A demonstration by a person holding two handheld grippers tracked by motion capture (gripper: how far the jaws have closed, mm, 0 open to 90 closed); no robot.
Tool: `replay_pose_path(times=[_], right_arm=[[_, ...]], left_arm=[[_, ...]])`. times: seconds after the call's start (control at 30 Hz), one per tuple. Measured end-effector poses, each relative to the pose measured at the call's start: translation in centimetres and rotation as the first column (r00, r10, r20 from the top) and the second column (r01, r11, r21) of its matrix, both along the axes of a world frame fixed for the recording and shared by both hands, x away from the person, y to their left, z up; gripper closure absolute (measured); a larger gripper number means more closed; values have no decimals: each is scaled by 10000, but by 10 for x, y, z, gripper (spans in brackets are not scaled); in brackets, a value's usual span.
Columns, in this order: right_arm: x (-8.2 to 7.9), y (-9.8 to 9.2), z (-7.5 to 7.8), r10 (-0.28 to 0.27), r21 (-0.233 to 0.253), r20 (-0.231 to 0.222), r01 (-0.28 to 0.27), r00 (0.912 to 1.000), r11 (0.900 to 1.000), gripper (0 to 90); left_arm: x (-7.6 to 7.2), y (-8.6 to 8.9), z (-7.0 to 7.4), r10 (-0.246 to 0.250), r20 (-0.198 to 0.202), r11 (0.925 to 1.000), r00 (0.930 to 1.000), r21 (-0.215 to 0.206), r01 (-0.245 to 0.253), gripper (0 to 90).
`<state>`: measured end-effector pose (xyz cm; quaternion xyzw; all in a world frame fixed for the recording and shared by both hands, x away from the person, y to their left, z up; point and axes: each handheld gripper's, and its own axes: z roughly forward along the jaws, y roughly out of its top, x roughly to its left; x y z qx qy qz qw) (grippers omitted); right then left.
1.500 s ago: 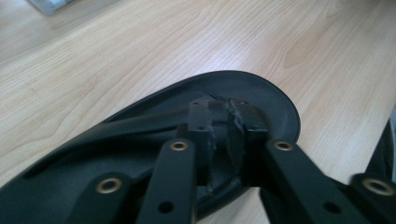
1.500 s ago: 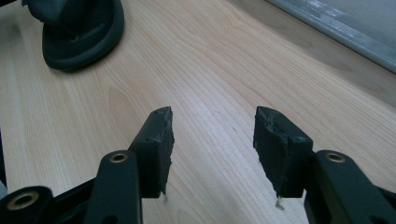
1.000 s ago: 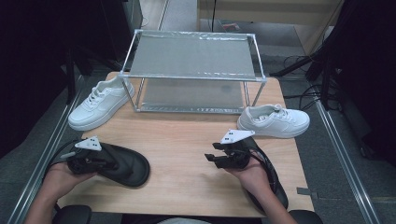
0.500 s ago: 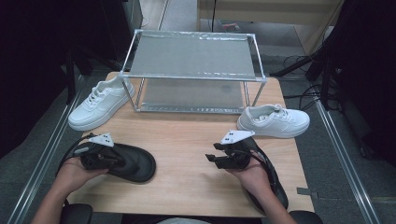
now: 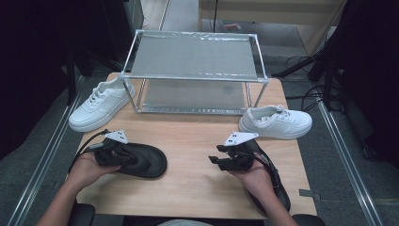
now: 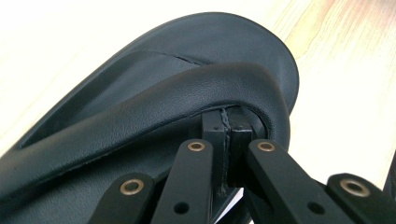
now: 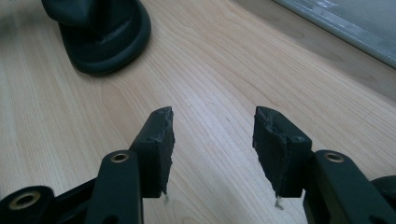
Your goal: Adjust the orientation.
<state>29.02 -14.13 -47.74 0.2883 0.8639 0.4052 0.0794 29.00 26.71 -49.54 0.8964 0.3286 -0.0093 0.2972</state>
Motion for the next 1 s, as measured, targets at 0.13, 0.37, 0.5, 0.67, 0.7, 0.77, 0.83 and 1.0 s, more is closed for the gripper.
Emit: replay_pose_path(times=[0.13,0.37,0.5,0.67,0.7,0.77,0.83,1.0], right_arm=[[-1,-1,0,-44,-4,-23,44,10000,10000,498],[-2,-3,-1,-170,45,-99,170,9998,9998,497],[-3,-3,-1,-218,64,-78,219,9997,9997,497],[-3,-6,-1,-284,60,-60,285,9996,9996,497],[-3,-7,-1,-289,78,-66,289,9996,9996,498],[-4,-8,-1,-341,103,-68,342,9994,9994,497],[-4,-9,-1,-358,111,-53,358,9993,9993,497],[-4,-10,-1,-411,108,-64,412,9991,9991,497]], left_arm=[[5,-9,1,-150,6,9999,9999,37,150,900],[17,-37,1,-546,-152,9984,9984,-123,544,900],[22,-55,3,-817,-65,9966,9966,-110,816,900],[27,-76,3,-1088,34,9940,9941,-128,1088,900],[28,-81,3,-1133,64,9935,9935,-111,1134,900],[31,-89,4,-1323,48,9911,9912,-105,1323,900],[34,-98,4,-1450,10,9893,9894,-145,1450,900],[41,-121,3,-1680,99,9857,9857,-139,1682,900]])
